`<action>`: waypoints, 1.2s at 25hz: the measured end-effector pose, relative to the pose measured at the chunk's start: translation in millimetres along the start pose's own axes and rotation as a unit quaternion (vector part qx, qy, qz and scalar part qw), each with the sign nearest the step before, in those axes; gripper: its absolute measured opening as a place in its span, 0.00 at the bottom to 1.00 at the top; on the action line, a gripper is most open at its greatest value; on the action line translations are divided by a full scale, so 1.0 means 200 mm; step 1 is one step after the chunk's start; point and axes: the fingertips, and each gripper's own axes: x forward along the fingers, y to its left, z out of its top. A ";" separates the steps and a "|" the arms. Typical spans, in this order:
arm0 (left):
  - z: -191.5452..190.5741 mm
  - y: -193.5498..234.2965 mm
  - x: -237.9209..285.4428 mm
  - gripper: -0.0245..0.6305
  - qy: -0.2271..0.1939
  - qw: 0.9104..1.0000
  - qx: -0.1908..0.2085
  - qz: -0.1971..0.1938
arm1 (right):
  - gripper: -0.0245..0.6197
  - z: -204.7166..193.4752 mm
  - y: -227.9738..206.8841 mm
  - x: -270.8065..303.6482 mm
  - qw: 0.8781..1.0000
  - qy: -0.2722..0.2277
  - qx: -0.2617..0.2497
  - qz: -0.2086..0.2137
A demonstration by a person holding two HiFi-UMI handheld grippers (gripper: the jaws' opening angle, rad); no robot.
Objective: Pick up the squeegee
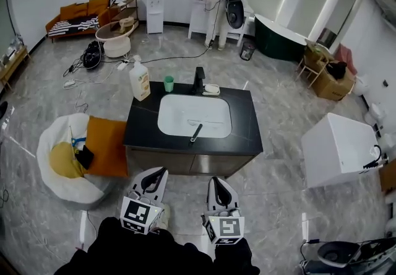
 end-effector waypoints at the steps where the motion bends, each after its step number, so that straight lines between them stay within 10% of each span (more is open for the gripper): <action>1: 0.01 0.06 0.06 0.07 0.001 1.000 0.000 -0.004 | 0.06 0.01 -0.01 0.08 1.000 0.002 0.002 -0.004; 30: 0.05 0.86 0.93 0.07 -0.001 0.998 -0.017 -0.062 | 0.06 0.02 -0.23 1.21 0.996 0.043 0.001 -0.072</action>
